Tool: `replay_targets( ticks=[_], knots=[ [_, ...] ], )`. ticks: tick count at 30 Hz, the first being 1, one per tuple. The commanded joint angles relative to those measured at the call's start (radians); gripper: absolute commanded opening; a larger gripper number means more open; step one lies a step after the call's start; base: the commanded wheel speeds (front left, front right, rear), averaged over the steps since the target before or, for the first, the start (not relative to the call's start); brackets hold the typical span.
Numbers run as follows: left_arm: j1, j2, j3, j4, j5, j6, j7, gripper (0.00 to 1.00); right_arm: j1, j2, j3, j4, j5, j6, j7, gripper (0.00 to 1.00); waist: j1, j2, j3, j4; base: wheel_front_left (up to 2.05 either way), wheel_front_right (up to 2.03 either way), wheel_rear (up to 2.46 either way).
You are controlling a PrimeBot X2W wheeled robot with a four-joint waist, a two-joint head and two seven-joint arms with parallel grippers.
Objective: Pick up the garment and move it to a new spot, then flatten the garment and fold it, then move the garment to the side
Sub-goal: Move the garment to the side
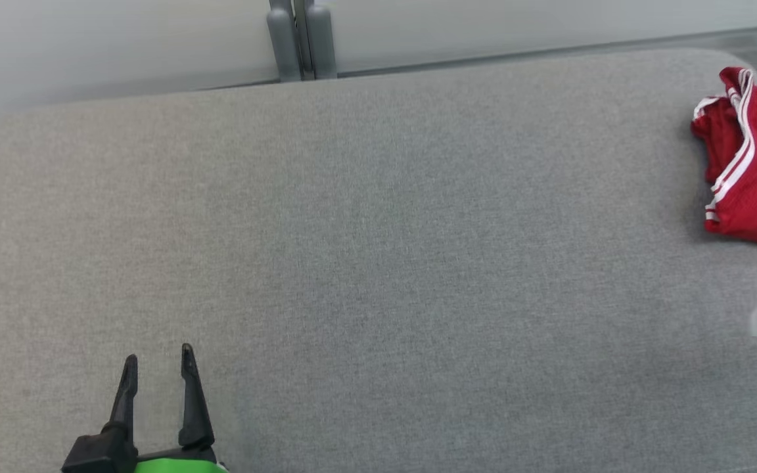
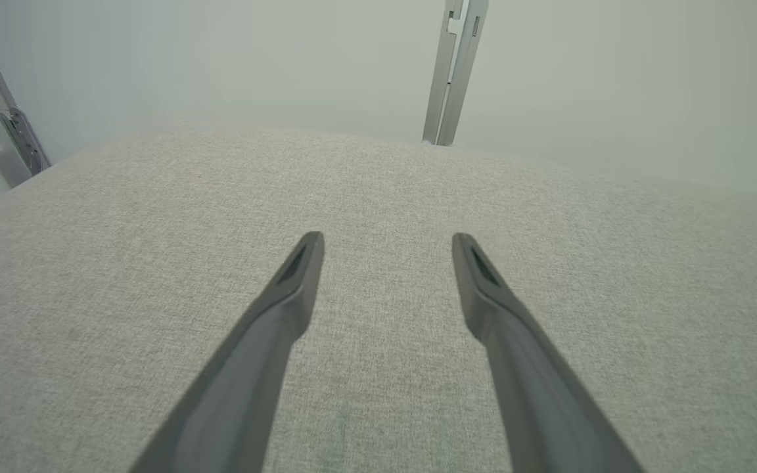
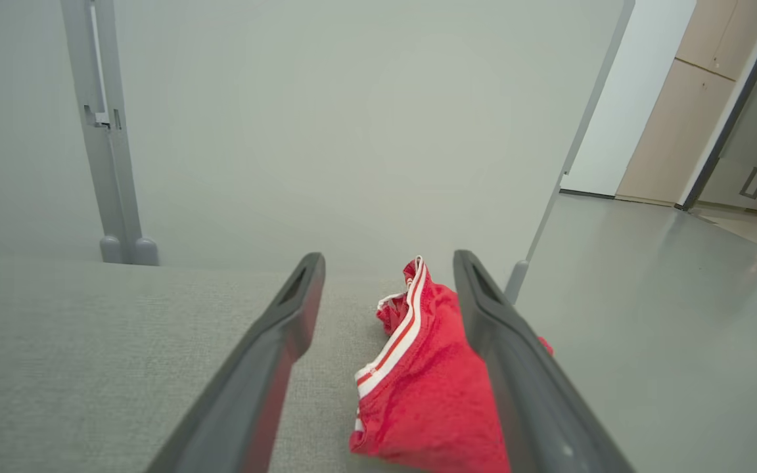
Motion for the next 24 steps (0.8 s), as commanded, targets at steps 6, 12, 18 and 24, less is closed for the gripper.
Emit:
replay_targets(
  ticks=[6, 12, 18, 24],
  knots=[
    [0.054, 0.004, 0.045, -0.012, -0.005, 0.022, -0.003, 1.0, 0.279, 0.155, 0.037, -0.245, -0.081, -0.001, -0.002, 1.0, 0.0, 0.0, -0.142, 0.041, 0.0, 0.0, 0.0],
    [0.064, 0.004, 0.059, 0.007, 0.01, 0.0, -0.003, 1.0, 0.41, 0.225, 0.061, -0.339, -0.135, -0.002, -0.002, 1.0, 0.0, 0.0, -0.167, 0.085, 0.0, 0.0, 0.0],
    [0.058, 0.004, 0.06, 0.044, 0.032, -0.022, -0.003, 1.0, 0.474, 0.26, 0.084, -0.325, -0.171, -0.001, -0.002, 1.0, 0.0, 0.0, -0.178, 0.111, 0.0, 0.0, 0.0],
    [0.048, 0.004, 0.05, 0.049, 0.019, -0.064, -0.003, 1.0, 0.477, 0.281, 0.077, -0.32, -0.171, -0.001, -0.002, 1.0, 0.0, 0.0, -0.18, 0.108, 0.0, 0.0, 0.0]
  ],
)
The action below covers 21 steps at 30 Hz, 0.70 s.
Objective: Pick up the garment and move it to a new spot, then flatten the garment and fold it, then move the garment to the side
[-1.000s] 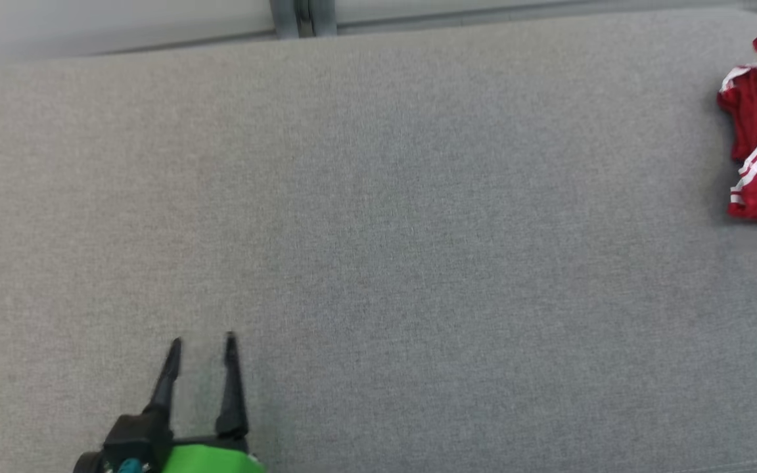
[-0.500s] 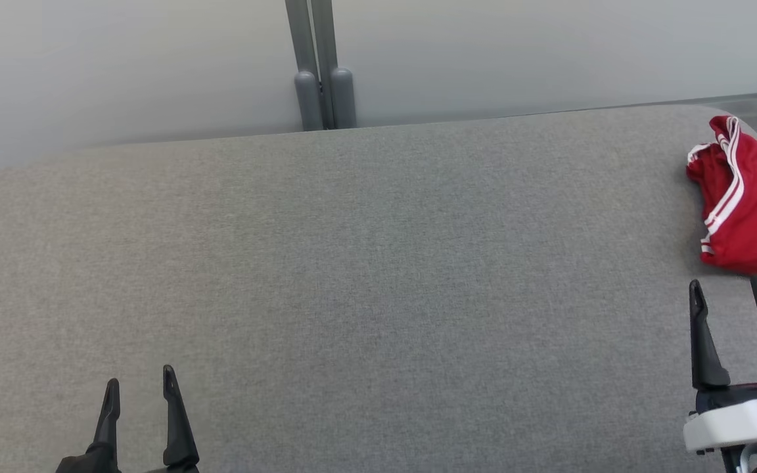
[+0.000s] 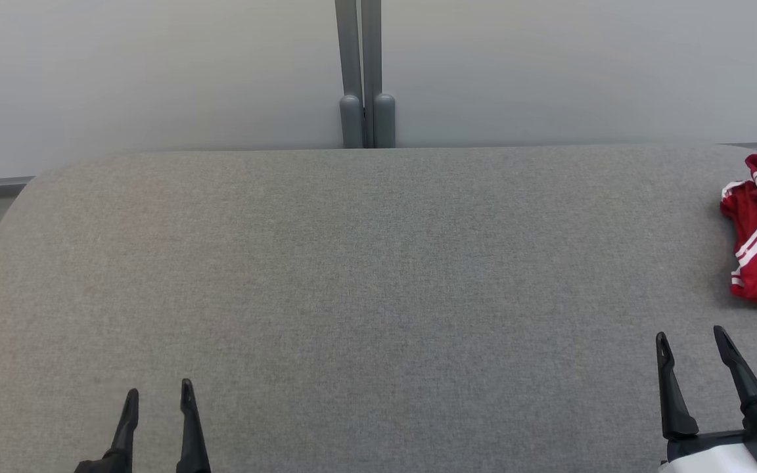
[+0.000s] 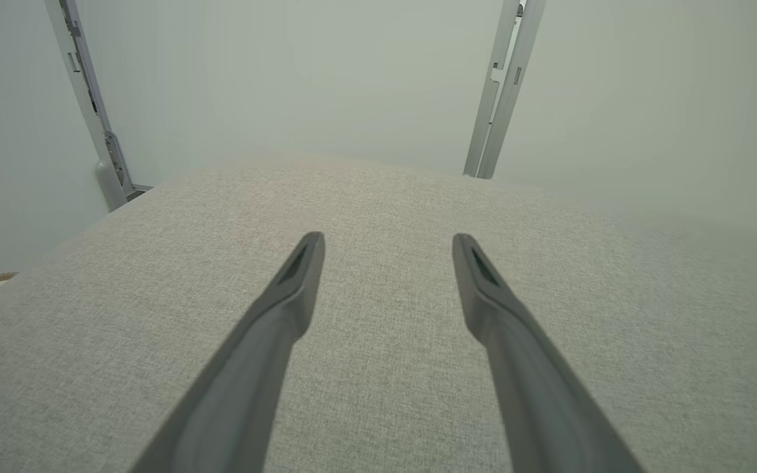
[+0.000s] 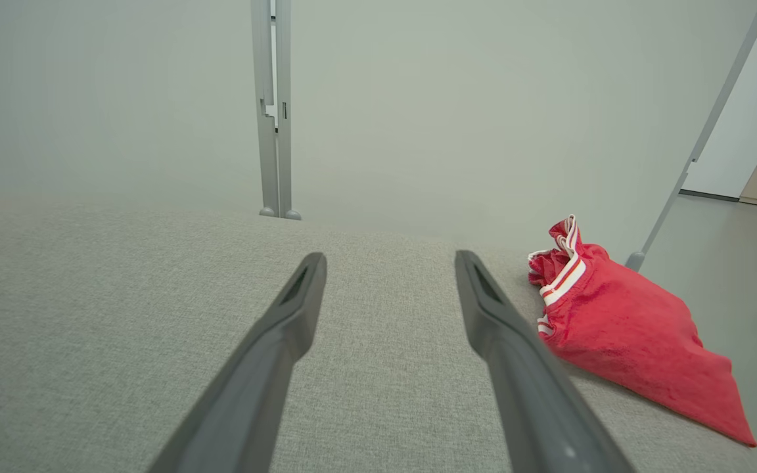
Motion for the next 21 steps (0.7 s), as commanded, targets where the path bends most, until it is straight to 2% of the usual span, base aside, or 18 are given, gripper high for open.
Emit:
replay_targets(
  ticks=[1, 4, 11, 12, 17, 21],
  knots=[
    [-0.007, 0.004, -0.005, 0.003, -0.003, -0.018, -0.003, 1.0, 0.008, 0.004, -0.005, 0.003, -0.006, -0.001, -0.002, 1.0, 0.0001, 0.0, 0.0, -0.005, 0.0, 0.0, 0.0],
    [-0.006, 0.004, -0.004, 0.007, -0.006, -0.03, -0.003, 1.0, 0.012, 0.01, -0.022, 0.007, -0.001, -0.001, -0.002, 1.0, 0.0001, 0.0, 0.0, -0.017, 0.0, 0.0, 0.0],
    [-0.003, 0.004, -0.001, 0.009, -0.012, -0.018, -0.003, 1.0, 0.018, 0.015, -0.033, 0.015, -0.001, -0.001, -0.002, 1.0, 0.0001, 0.0, 0.002, -0.045, 0.0, 0.0, 0.0],
    [0.0, 0.0, -0.005, 0.009, -0.009, -0.023, 0.0, 0.0, 0.008, 0.016, -0.032, 0.015, 0.0, 0.0, 0.0, 0.0, 0.0001, 0.0, 0.002, -0.043, 0.0, 0.0, 0.0],
    [0.005, -0.005, -0.007, 0.051, -0.014, -0.023, 0.008, 0.0, 0.01, 0.029, -0.029, 0.061, 0.007, 0.0, 0.004, 0.0, 0.0001, 0.0, 0.002, -0.045, 0.0, 0.0, 0.0],
    [-0.012, -0.004, 0.001, 0.057, -0.091, -0.031, 0.027, 0.0, -0.011, 0.028, -0.029, 0.077, 0.098, 0.0, 0.027, 0.0, 0.0001, 0.0, 0.003, -0.046, 0.0, 0.0, 0.0]
  ],
)
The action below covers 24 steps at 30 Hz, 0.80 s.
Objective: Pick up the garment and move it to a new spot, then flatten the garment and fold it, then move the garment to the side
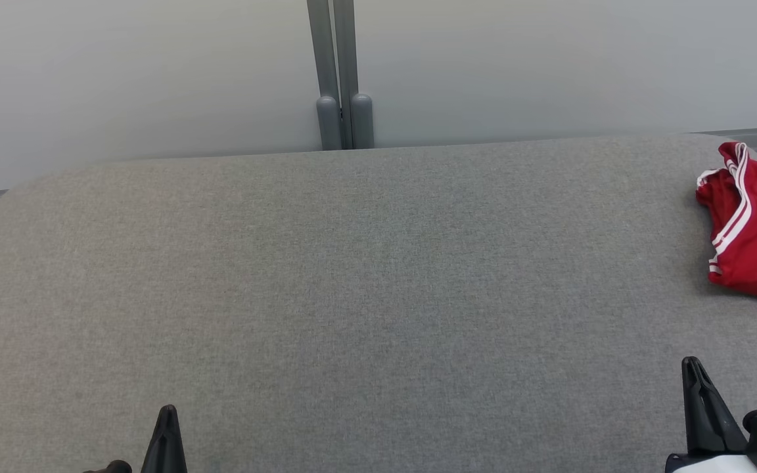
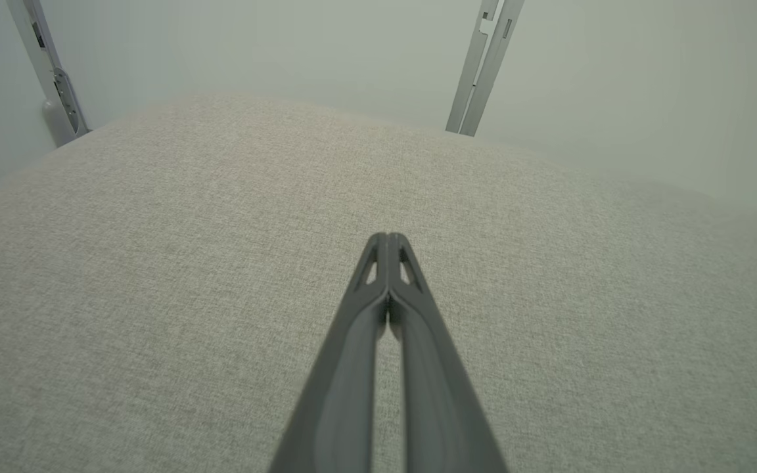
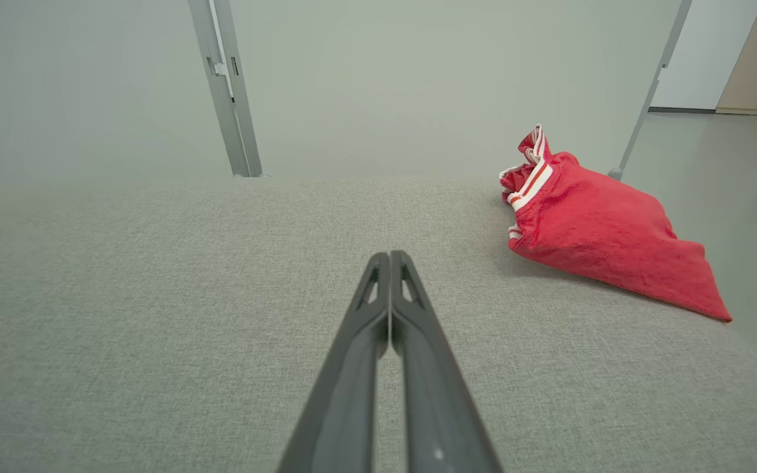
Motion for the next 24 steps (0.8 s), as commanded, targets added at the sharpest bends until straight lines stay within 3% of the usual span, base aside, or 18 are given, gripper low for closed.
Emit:
replay_targets(
  ticks=[1, 24],
  knots=[
    [-0.023, 0.003, 0.008, -0.011, -0.055, -0.008, 0.011, 0.0, -0.027, -0.005, -0.001, -0.005, 0.064, 0.0, 0.012, 0.0, 0.0, -0.0001, 0.0, 0.0, 0.0, 0.0, 0.0],
    [-0.108, 0.007, 0.048, 0.014, -0.424, -0.046, 0.11, 0.0, -0.114, -0.009, 0.015, 0.055, 0.505, 0.0, 0.11, 0.0, 0.0, -0.0001, 0.005, -0.002, 0.0, 0.0, 0.0]
  ],
)
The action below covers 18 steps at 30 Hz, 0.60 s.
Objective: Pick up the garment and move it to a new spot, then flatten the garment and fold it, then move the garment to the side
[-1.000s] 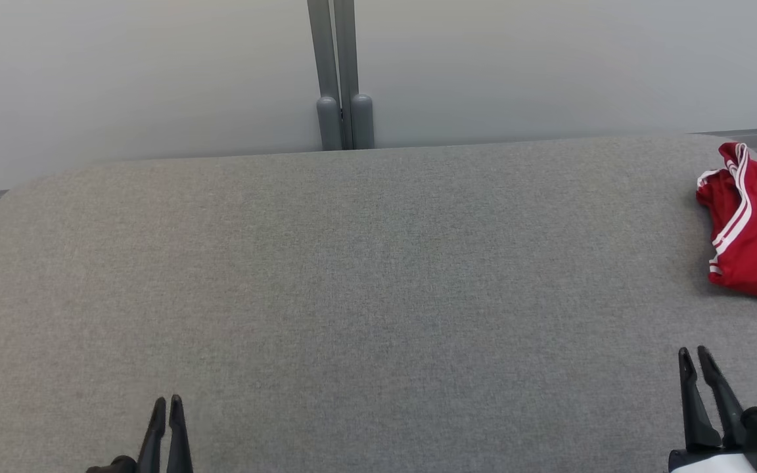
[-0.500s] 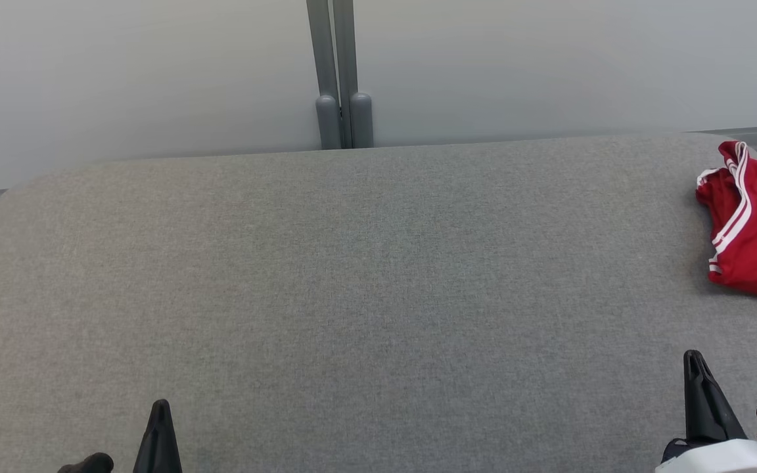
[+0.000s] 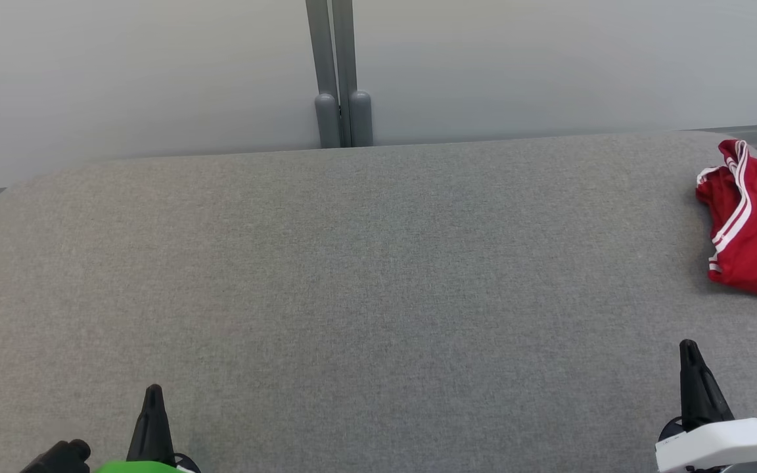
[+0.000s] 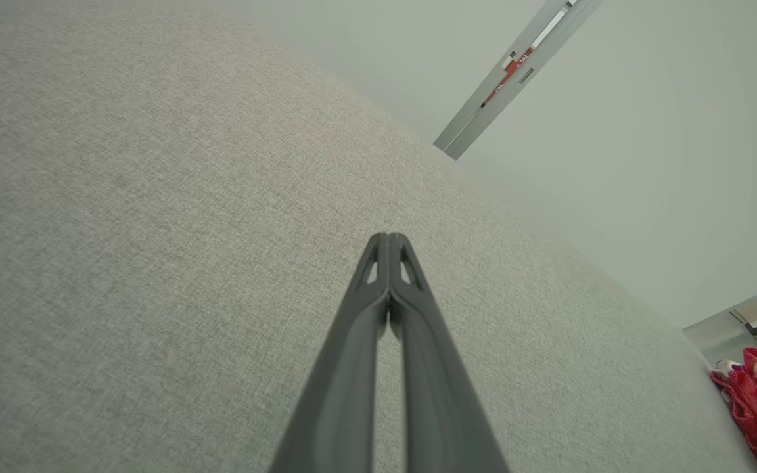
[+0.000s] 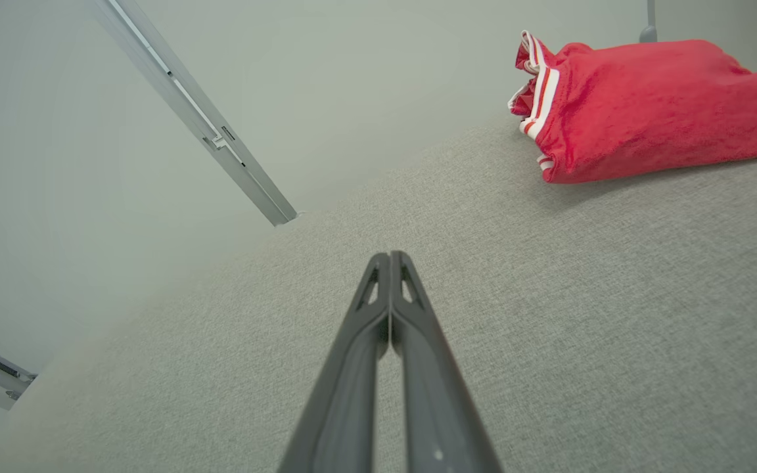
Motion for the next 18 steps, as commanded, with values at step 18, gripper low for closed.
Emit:
replay_targets(
  ticks=[18],
  knots=[
    [-0.082, 0.009, 0.034, 0.006, -0.253, -0.03, 0.066, 0.0, -0.082, -0.01, 0.009, 0.033, 0.305, 0.0, 0.068, 0.0, 0.0, 0.0, 0.004, -0.002, 0.0, 0.0, 0.0]
  ],
)
